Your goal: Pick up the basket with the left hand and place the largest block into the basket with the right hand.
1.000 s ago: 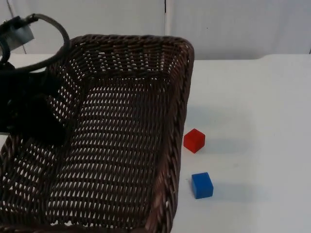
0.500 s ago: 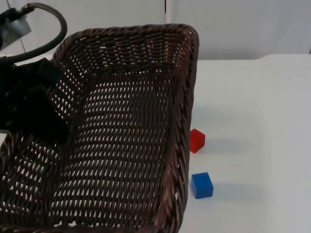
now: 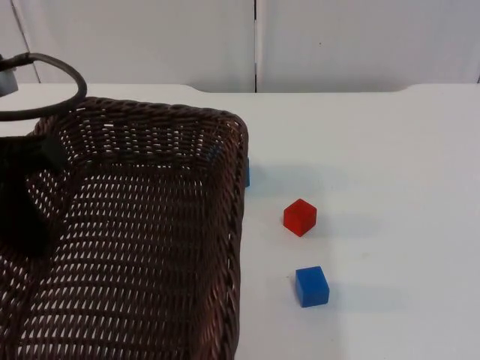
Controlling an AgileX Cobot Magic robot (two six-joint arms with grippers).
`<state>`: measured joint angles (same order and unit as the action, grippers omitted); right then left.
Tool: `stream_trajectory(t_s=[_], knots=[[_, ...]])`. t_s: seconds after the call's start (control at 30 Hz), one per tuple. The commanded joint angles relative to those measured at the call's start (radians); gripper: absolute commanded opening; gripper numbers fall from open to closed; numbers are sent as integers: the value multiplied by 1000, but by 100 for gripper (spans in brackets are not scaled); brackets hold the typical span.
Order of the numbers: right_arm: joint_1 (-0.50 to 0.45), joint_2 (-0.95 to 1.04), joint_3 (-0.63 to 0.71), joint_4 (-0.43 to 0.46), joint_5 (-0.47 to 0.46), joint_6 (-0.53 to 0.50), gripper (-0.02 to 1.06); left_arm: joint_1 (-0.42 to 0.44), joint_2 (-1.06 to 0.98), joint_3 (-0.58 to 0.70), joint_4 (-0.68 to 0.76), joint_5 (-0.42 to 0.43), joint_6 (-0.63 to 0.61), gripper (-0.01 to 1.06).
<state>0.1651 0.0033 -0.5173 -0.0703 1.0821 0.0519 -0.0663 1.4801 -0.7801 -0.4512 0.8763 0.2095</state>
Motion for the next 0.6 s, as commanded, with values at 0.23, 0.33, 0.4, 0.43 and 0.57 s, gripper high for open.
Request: stream_trajectory(t_s=[0.23, 0.33, 0.4, 0.43, 0.57], knots=[[-1, -3, 3, 1, -3, 0, 105, -4, -15, -6, -9, 5, -8, 0], [-1, -3, 3, 1, -3, 0, 105, -4, -15, -6, -11, 5, -8, 0], [-1, -3, 3, 1, -3, 0, 105, -4, -15, -6, -20, 3, -8, 0], [-1, -3, 3, 1, -3, 0, 105, -4, -15, -6, -27, 1, -8, 0], [-1, -3, 3, 1, -3, 0, 105, -2, -15, -6, -22, -1, -32, 0]])
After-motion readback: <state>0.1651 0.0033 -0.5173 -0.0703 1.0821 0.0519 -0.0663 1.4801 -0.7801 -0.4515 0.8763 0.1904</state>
